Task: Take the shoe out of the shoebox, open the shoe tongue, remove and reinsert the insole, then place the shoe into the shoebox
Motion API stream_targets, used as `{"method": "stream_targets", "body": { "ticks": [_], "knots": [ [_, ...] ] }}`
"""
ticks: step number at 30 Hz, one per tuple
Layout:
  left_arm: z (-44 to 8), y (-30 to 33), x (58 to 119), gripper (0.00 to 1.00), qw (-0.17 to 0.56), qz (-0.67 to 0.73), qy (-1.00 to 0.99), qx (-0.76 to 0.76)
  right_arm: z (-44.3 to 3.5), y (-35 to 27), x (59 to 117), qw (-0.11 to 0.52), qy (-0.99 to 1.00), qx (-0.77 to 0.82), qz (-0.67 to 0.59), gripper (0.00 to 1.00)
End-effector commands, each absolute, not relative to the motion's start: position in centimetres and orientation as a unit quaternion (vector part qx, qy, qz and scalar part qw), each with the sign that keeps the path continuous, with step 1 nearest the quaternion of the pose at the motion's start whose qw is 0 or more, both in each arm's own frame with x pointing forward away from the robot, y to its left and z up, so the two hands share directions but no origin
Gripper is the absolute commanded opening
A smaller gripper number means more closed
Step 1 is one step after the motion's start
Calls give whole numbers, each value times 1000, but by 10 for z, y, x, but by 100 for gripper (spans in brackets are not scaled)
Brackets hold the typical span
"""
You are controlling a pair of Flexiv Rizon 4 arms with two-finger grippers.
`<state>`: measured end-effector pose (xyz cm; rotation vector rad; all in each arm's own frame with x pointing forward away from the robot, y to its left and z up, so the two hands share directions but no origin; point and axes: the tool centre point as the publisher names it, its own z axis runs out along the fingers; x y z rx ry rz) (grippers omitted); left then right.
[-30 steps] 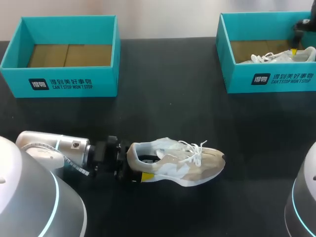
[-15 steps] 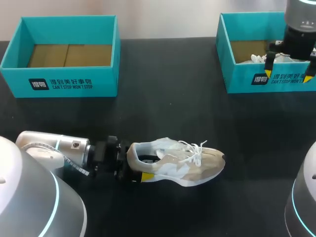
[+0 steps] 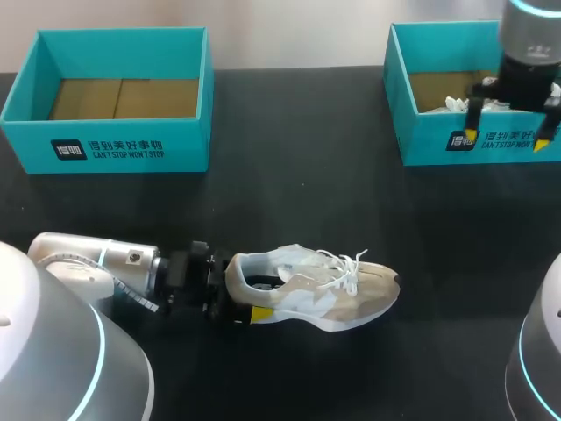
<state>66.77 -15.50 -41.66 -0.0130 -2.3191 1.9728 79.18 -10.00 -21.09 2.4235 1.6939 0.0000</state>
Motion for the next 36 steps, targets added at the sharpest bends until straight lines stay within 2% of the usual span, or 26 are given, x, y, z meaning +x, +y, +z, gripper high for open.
{"method": "stream_targets", "body": {
  "ticks": [1, 8, 11, 24, 27, 36],
  "knots": [
    [-419, -154, 667, 0, 47, 647, -761, -3, -218, -61, 779, 124, 562, 817, -16, 100],
    [-419, -154, 667, 0, 47, 647, -761, -3, -223, -30, 753, 130, 550, 825, -14, 100],
    [-419, -154, 667, 0, 47, 647, -761, -3, -229, -14, 738, 114, 549, 828, -24, 100],
    [-419, -154, 667, 0, 47, 647, -761, -3, -229, -14, 738, 114, 549, 828, -24, 100],
    [-419, -154, 667, 0, 47, 647, -761, -3, -234, 21, 729, 152, 571, 806, -18, 100],
    [-419, -154, 667, 0, 47, 647, -761, -3, -248, 88, 699, 146, 650, 745, -11, 100]
  ]
}}
